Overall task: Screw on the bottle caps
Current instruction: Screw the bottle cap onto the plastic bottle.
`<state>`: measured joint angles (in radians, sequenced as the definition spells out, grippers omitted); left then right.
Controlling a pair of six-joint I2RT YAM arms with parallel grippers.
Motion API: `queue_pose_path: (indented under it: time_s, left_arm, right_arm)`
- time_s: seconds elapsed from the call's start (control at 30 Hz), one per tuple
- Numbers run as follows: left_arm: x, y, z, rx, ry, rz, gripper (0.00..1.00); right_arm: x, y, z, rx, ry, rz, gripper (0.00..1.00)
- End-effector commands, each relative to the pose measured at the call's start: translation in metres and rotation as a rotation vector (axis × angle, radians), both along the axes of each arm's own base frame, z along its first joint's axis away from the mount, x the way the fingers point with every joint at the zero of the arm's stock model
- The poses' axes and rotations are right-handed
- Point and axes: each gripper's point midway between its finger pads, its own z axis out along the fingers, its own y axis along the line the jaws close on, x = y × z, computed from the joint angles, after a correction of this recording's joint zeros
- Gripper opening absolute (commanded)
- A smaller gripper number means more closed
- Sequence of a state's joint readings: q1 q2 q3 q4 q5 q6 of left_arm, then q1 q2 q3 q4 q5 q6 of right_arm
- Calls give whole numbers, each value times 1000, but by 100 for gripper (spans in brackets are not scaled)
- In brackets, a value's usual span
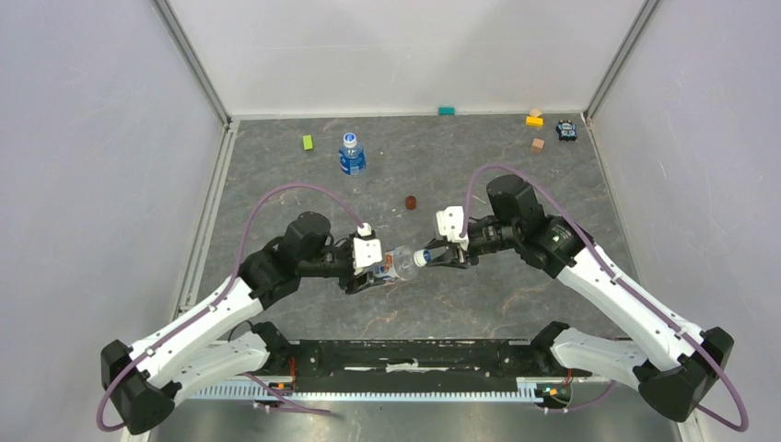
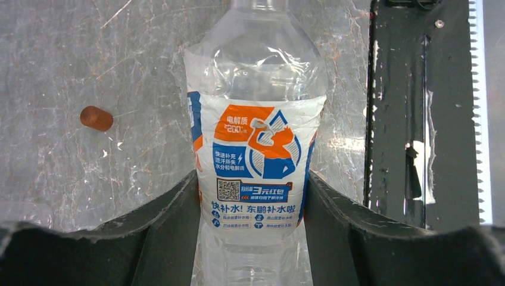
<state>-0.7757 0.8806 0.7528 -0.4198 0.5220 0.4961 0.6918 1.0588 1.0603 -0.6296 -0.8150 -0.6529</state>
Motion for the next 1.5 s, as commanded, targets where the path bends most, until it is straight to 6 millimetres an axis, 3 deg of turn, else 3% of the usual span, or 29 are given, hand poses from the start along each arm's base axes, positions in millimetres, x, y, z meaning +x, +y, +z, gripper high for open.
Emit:
queue_pose_path:
  time_s: [0.0, 0.2, 0.37, 0.77, 1.2, 1.47]
  left_arm:
    - [0, -29, 73, -282, -167, -59, 7]
    - [0, -34, 76, -303, -215, -44, 7]
    - [3, -38, 91, -370, -289, 2, 7]
    - [18, -40, 110, -417, -440, 149, 6]
    - [7, -62, 107, -400, -536, 166, 5]
    - [-2, -74, 97, -335, -627, 151, 5]
  right_arm:
    - [-1, 12, -5, 60, 58, -16, 0]
    - [3, 15, -15, 59, 155, -83, 0]
    - [6, 16, -22, 50, 224, -143, 0]
    - [28, 12, -43, 49, 519, -503, 0]
    - [39, 1, -59, 221, 741, -790, 0]
    - [29, -2, -84, 279, 1039, -933, 0]
